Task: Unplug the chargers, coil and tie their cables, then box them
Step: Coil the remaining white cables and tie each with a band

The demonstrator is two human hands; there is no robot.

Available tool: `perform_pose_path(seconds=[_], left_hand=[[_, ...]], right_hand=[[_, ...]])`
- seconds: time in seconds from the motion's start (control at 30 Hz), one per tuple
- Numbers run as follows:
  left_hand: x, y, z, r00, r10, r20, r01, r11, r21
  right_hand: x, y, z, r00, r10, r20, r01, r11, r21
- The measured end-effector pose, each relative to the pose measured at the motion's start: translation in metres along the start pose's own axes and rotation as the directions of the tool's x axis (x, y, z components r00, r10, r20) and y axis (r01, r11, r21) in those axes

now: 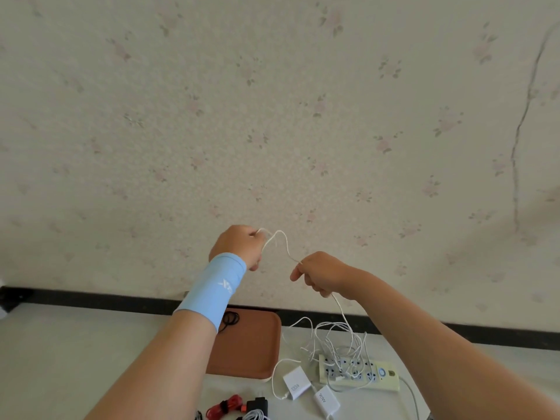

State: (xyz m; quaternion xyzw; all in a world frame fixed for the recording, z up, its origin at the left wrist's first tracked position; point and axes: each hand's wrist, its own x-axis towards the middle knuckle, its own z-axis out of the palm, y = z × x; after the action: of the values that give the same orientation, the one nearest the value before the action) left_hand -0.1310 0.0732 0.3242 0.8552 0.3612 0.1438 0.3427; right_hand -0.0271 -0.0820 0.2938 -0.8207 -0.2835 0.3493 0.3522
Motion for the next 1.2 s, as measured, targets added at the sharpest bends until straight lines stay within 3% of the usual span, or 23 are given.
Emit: perform_pose_path(seconds=[0.13,0.27,0.37,0.5,0.57,0.63,0.77,0.9,1.0,1.1,1.2], left_hand=[[-0.004,0.012,0.002,0.999,0.018,-0.041,-0.019,1.000,-0.012],[-0.009,0.013,0.005,0.992,0.109,0.063,-0.108,0.994,-0.029],[-0.011,0.020,0.006,0.989,0.125,0.081,-0.102,0.965,-0.243],[-0.008,0.023,-0.001,0.981,0.063,0.186,0.078,0.743,-0.665],[-0.009,0.022,-0.003,0.951,0.089,0.295,0.200,0.550,-0.811],[-0.010,0.021,-0.005,0.923,0.109,0.370,0.298,0.408,-0.863],[-0.018,0.023,0.000,0.859,0.185,0.477,0.401,0.336,-0.852],[-0.023,0.030,0.008,0.830,0.266,0.490,0.364,0.405,-0.838],[-0.024,0.032,0.013,0.863,0.261,0.432,0.218,0.577,-0.787],[-0.025,0.032,0.018,0.934,0.200,0.297,0.089,0.672,-0.736],[-0.026,0.034,0.015,0.948,0.194,0.252,0.025,0.743,-0.668]], right_hand=[[-0.001,0.006,0.000,0.999,0.031,-0.010,-0.032,0.993,-0.113],[-0.001,0.012,-0.006,0.987,0.150,-0.051,-0.159,0.937,-0.311],[0.000,0.011,-0.007,0.982,0.160,-0.097,-0.183,0.937,-0.298],[0.005,0.013,-0.012,0.963,0.156,-0.219,-0.208,0.948,-0.240],[0.009,0.016,-0.016,0.956,0.161,-0.246,-0.219,0.947,-0.233],[0.015,0.021,-0.017,0.951,0.156,-0.267,-0.216,0.952,-0.214],[0.013,0.015,-0.014,0.930,0.111,-0.349,-0.121,0.993,-0.006],[0.001,-0.004,-0.018,0.901,0.158,-0.404,0.012,0.921,0.389],[-0.019,-0.017,-0.019,0.972,0.006,-0.237,0.133,0.813,0.566],[-0.034,-0.017,-0.017,0.954,-0.300,0.007,0.258,0.832,0.492],[-0.033,-0.013,-0.015,0.946,-0.323,0.030,0.294,0.894,0.339]])
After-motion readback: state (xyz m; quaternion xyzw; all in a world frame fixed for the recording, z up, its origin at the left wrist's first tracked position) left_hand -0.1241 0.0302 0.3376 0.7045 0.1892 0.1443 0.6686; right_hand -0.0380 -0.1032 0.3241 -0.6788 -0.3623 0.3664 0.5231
